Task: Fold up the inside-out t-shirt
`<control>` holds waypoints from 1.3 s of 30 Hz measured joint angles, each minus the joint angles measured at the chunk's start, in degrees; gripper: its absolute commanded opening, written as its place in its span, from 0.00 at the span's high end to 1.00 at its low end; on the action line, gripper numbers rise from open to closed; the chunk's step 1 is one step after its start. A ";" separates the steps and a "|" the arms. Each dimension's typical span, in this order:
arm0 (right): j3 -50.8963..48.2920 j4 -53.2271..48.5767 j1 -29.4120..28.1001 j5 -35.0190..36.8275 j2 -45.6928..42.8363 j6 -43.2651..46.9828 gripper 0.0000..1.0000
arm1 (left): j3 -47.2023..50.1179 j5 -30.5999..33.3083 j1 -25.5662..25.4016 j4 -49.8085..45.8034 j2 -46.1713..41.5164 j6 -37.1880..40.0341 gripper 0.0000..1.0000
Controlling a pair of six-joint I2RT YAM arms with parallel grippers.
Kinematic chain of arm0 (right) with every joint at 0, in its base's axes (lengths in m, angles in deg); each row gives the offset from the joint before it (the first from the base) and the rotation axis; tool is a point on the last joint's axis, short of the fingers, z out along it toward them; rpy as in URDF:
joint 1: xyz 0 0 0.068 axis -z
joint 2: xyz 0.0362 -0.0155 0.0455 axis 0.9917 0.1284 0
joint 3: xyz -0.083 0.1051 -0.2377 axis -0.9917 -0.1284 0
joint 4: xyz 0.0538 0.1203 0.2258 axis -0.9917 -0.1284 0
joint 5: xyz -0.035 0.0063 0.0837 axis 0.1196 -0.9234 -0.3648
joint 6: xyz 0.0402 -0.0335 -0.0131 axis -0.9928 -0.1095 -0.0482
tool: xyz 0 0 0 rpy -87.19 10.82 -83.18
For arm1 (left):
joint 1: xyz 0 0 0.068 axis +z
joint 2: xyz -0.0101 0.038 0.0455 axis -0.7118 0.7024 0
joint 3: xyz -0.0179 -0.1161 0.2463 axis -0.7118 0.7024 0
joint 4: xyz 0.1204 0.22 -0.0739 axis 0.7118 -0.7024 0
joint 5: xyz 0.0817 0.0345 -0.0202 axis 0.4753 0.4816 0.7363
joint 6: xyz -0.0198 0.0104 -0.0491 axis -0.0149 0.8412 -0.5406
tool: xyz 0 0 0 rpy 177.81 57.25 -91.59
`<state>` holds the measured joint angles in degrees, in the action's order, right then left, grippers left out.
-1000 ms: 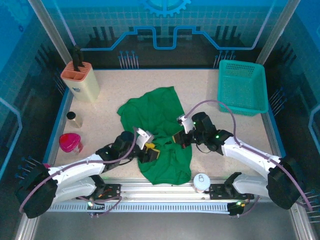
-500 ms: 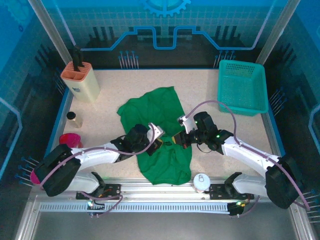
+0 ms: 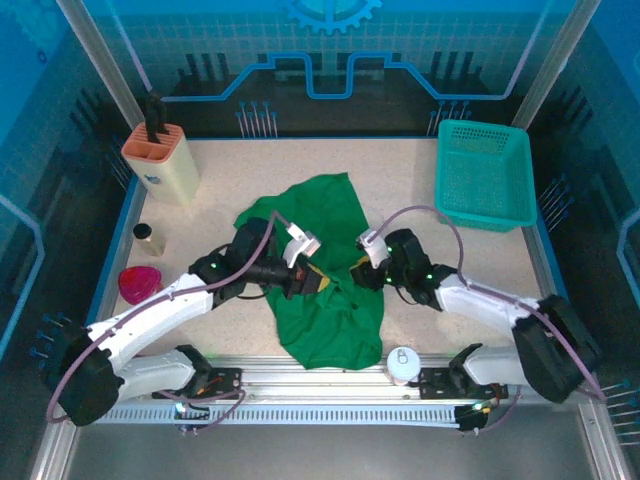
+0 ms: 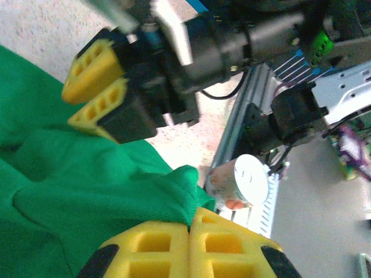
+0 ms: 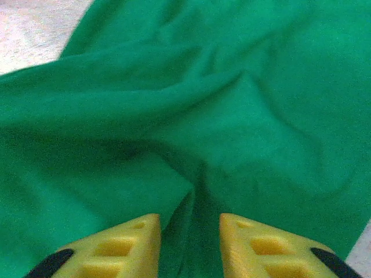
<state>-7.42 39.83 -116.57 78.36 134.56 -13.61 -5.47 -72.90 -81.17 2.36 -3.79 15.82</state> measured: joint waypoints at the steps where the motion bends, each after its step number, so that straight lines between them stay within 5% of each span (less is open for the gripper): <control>1: -1.25 -0.07 0.00 -0.72 -3.43 2.32 0.62 | 0.35 -1.16 1.01 0.26 0.00 -1.68 1.00; 8: -2.73 -2.75 -5.46 -9.42 -24.20 22.29 0.57 | 2.36 -5.25 4.87 2.03 0.11 -8.70 1.00; 12: -0.72 -6.82 -14.27 -11.87 -19.45 32.83 0.56 | 2.36 -6.62 4.94 2.01 0.46 -10.03 1.00; 15: 0.90 -9.51 -15.85 -11.89 -11.91 37.33 0.56 | 2.36 -7.10 4.94 2.05 0.48 -10.91 1.00; 21: 3.13 -10.40 -14.16 -10.36 -4.13 38.77 0.55 | 2.47 -7.89 4.94 3.23 0.02 -13.11 1.00; 31: 3.19 -7.48 -7.13 -4.72 -3.08 35.87 0.53 | 2.58 -9.38 4.94 5.38 -1.07 -14.67 1.00; 39: 3.21 -10.27 -7.13 -2.34 -0.96 36.39 0.70 | 3.28 -10.05 5.07 7.21 -1.07 -15.37 1.00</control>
<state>-4.20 29.56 -123.70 76.03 133.60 22.78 -2.19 -82.95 -76.10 9.57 -4.86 0.45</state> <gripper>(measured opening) 0.350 0.052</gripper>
